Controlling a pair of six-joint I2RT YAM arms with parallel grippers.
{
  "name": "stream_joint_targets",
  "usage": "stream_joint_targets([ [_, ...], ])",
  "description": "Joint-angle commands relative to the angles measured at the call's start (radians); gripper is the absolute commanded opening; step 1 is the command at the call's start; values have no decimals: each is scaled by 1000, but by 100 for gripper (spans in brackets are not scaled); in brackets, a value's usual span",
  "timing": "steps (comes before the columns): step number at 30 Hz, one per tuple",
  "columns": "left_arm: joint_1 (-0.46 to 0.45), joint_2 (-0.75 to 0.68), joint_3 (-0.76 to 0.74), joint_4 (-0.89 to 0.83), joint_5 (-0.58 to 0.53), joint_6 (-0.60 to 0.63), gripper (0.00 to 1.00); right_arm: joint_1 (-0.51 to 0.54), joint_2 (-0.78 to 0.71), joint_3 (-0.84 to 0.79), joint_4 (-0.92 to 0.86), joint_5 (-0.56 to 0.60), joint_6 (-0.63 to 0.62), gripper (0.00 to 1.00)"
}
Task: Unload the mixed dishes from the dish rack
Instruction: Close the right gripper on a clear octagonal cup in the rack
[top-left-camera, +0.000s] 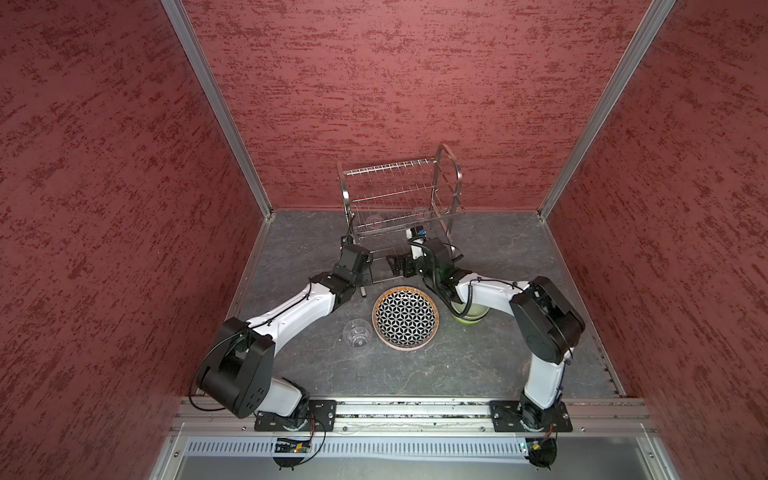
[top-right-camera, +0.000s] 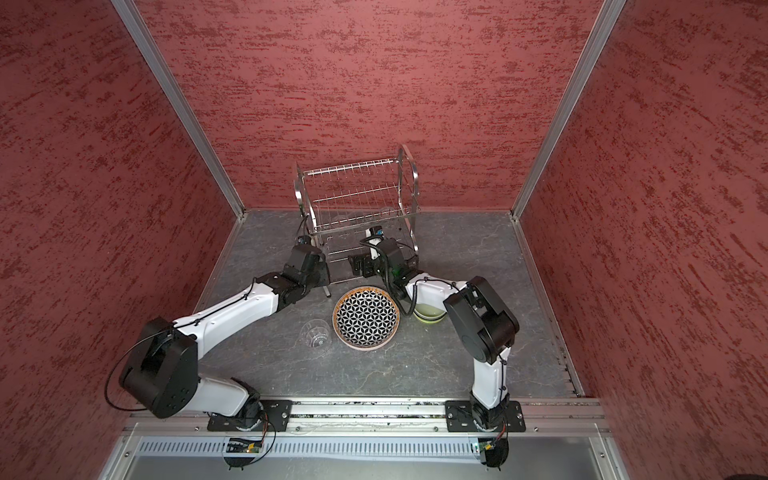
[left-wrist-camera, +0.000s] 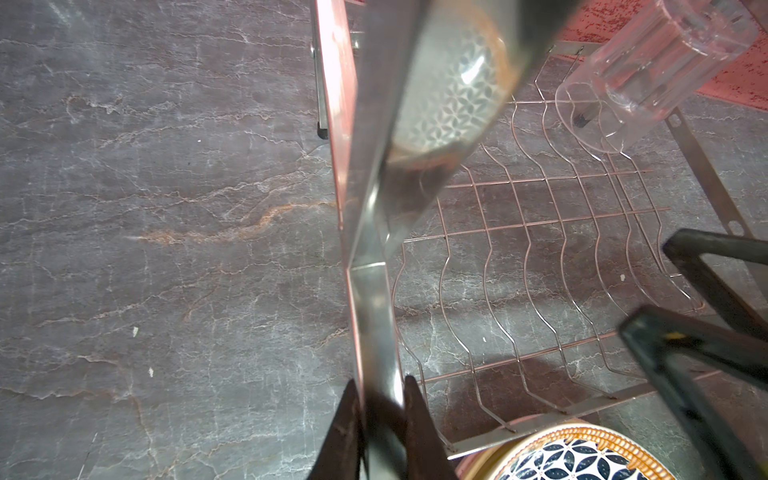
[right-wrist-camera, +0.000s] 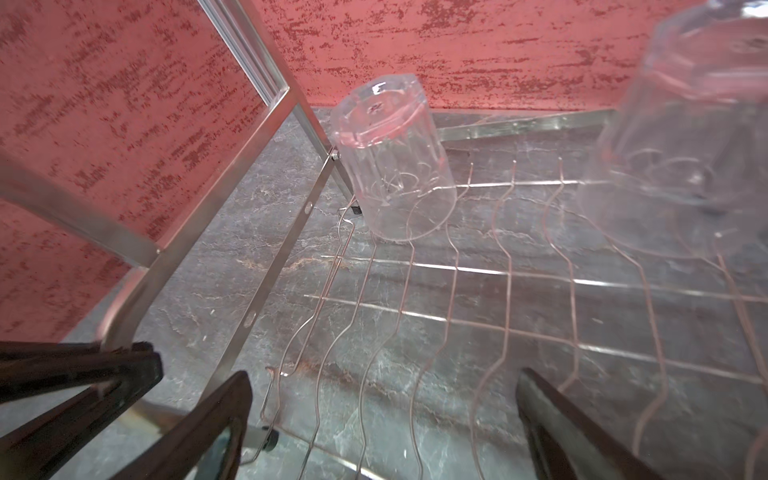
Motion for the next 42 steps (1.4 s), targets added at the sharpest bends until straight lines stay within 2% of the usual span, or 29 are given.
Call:
stream_joint_targets([
  [1, -21, -27, 24, -9, 72, 45, 5, 9, 48, 72, -26, 52, -68, 99],
  [7, -21, -31, 21, -7, 81, 48, 6, 14, 134, 174, -46, 71, -106, 99],
  [16, -22, -22, 22, -3, 107, 50, 6, 12, 232, 266, 30, 137, -142, 99],
  [25, -25, -17, 25, -2, 124, 51, 6, 5, 338, 415, 49, 146, -164, 99],
  [42, -35, -9, 27, 16, 195, 74, 7, -29, 504, 631, 27, 176, -145, 99],
])
